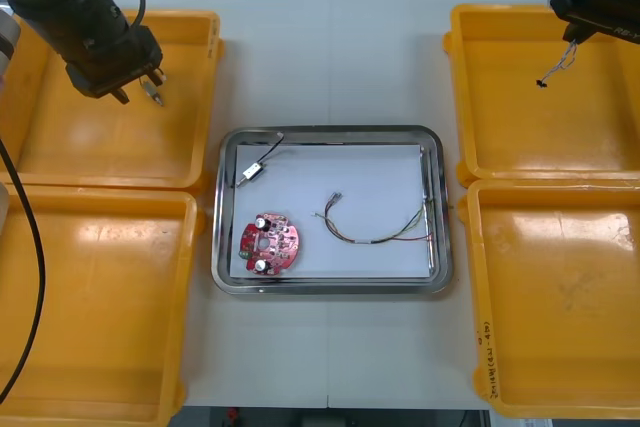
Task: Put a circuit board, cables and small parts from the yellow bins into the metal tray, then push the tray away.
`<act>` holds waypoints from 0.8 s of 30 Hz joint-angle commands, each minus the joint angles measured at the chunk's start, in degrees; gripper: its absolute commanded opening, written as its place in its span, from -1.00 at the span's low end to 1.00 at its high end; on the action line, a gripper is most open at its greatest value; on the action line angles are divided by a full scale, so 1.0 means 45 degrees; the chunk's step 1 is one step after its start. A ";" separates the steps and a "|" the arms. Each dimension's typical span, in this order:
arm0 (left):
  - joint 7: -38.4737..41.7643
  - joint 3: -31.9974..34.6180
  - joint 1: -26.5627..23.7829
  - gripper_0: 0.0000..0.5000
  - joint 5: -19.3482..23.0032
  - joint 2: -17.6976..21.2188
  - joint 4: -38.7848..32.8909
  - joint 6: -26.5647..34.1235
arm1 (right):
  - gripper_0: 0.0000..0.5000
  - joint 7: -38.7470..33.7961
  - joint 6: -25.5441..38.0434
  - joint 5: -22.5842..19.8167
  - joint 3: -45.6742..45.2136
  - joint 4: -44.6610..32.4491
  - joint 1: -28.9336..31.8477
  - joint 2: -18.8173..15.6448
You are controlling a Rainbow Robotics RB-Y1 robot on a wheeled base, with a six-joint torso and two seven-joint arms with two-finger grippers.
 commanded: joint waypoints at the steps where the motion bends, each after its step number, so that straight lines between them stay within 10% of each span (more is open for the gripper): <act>1: -0.1077 0.0073 -0.0785 1.00 -0.0247 0.0456 0.0693 -0.0990 | -1.00 0.0488 0.0089 -0.1191 -0.0275 -0.2405 0.1228 -0.0521; 24: -0.1800 -0.0083 -0.1547 1.00 -0.0520 -0.0345 0.3759 -0.3783 | -1.00 0.4003 0.0089 -0.6796 0.1307 -0.6390 0.3279 -0.2904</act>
